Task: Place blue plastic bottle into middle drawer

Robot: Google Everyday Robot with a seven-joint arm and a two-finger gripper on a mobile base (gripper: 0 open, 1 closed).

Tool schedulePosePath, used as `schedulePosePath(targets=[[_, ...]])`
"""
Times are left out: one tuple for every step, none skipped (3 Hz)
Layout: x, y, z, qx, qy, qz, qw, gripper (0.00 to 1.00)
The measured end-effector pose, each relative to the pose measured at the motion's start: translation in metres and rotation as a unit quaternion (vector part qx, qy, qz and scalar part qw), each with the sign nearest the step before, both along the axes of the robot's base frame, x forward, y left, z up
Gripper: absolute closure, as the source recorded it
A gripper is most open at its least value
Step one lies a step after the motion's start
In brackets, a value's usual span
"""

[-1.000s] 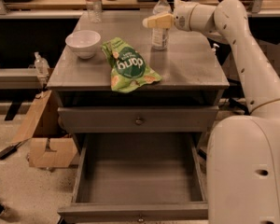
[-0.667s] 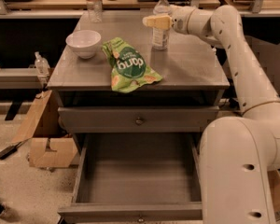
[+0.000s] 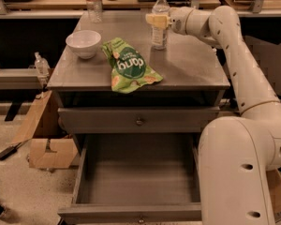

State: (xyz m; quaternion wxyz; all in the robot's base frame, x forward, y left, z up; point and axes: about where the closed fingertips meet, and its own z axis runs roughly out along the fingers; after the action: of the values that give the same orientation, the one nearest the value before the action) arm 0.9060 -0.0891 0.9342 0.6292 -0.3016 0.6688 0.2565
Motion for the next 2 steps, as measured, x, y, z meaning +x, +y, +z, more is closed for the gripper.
schedulePosePath(targets=[[0.0,0.003,-0.001,0.0,0.001,0.002,1.0,0.96],[-0.02,0.021,0.034,-0.017,-0.022,0.019,0.9994,1.0]])
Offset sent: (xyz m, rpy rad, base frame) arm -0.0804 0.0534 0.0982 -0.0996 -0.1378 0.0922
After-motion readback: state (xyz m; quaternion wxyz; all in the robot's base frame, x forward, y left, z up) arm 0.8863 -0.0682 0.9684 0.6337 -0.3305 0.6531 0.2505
